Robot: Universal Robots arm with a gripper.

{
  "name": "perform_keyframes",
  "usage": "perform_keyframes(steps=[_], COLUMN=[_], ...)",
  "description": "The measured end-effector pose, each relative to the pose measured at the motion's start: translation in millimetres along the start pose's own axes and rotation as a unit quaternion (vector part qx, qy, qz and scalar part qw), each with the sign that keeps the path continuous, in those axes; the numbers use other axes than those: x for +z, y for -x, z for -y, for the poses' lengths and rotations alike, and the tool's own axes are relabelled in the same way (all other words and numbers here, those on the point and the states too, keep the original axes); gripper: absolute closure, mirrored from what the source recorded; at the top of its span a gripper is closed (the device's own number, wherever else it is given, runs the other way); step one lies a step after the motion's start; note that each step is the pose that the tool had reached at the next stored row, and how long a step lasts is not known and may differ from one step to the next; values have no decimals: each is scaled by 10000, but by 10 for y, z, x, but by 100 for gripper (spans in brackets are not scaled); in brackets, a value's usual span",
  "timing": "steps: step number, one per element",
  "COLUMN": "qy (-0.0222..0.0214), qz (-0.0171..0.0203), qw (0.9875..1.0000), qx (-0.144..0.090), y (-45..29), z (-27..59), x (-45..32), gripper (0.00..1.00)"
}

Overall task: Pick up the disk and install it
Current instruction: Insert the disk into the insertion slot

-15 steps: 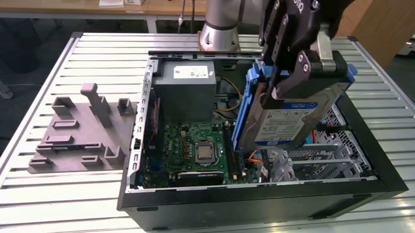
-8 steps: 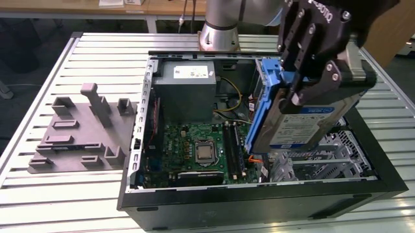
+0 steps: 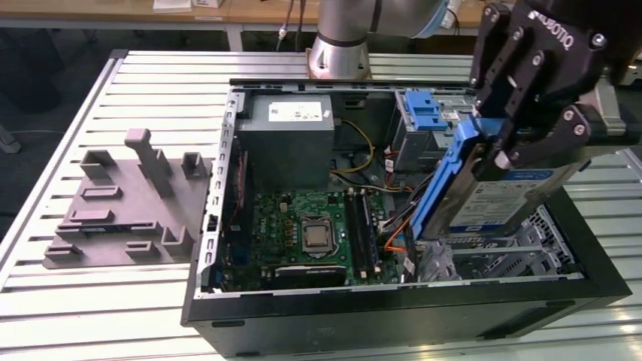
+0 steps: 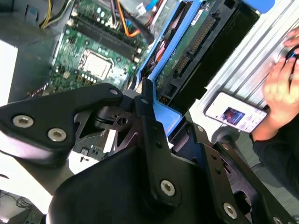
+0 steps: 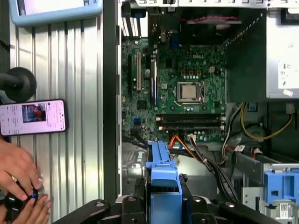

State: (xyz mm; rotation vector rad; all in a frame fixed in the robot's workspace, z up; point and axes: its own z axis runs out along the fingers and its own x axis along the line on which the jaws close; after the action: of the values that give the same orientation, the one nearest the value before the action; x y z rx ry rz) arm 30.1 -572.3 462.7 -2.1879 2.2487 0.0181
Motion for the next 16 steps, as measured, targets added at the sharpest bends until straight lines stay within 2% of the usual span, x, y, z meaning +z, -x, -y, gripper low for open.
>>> perform_keyframes(steps=[3,10,16], qy=[0,0,0], qz=[-1,2,1], qw=[10000,10000,10000], qx=[0,0,0], y=[3,3,7], z=[87,121,293], x=[17,30,84], gripper=[64,64,64])
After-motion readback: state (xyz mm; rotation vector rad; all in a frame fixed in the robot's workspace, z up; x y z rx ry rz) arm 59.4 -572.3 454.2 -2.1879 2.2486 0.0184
